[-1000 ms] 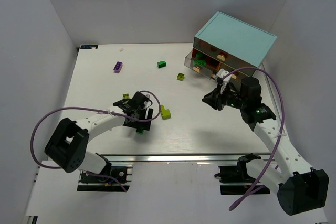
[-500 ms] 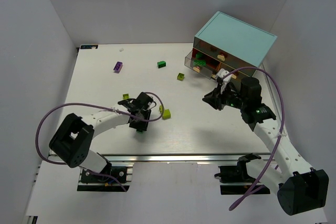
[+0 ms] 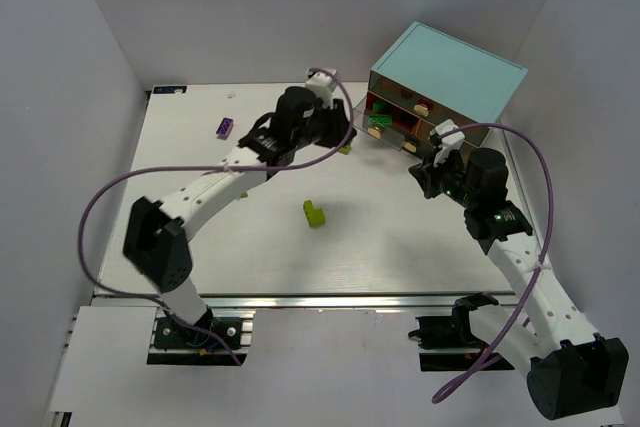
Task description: Sort the legos into containers by color
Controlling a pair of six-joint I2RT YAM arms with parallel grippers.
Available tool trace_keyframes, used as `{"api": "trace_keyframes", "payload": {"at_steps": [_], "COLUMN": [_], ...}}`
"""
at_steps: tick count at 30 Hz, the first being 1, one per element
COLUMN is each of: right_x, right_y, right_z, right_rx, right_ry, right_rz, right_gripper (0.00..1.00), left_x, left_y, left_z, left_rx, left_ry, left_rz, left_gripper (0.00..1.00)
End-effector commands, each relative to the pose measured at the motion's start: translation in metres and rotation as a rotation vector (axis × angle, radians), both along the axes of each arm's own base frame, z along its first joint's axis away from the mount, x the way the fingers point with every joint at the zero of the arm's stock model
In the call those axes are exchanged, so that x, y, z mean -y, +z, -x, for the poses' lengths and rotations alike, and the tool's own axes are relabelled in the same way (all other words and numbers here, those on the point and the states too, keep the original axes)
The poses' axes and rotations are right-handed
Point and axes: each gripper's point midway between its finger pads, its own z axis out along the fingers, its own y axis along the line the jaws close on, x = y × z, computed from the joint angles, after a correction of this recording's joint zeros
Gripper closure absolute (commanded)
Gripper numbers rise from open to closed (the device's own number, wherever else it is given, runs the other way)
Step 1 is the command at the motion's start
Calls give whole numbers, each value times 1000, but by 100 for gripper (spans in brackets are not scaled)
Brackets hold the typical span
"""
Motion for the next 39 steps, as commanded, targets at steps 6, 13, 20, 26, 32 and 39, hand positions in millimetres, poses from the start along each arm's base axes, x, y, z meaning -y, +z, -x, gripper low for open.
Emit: {"api": "trace_keyframes", "payload": {"at_steps": [6, 13, 20, 26, 32, 39], "right_x": [11, 9, 8, 10, 10, 9], "right_y": [31, 24, 20, 20, 20, 19], "right_z": [-12, -13, -14, -15, -15, -15], "right_rx": [94, 77, 70, 74, 73, 76], "right_ry": [-71, -55, -53, -59, -60, -50], "right_rz": [-28, -26, -23, -20, -18, -12], "right_gripper": [100, 100, 100, 100, 100, 100], "left_x": [80, 103, 105, 109, 113, 115], "left_y": [21, 27, 16, -4, -11, 15], "left_z": [-98, -139, -165, -184, -190, -183], "left_rx": [165, 278, 316, 303, 295, 323], "left_ry": [-3, 48, 129, 179, 181, 147], "left_rz": [123, 216, 218, 184, 184, 209], "left_gripper": [99, 98, 94, 82, 40, 29]}}
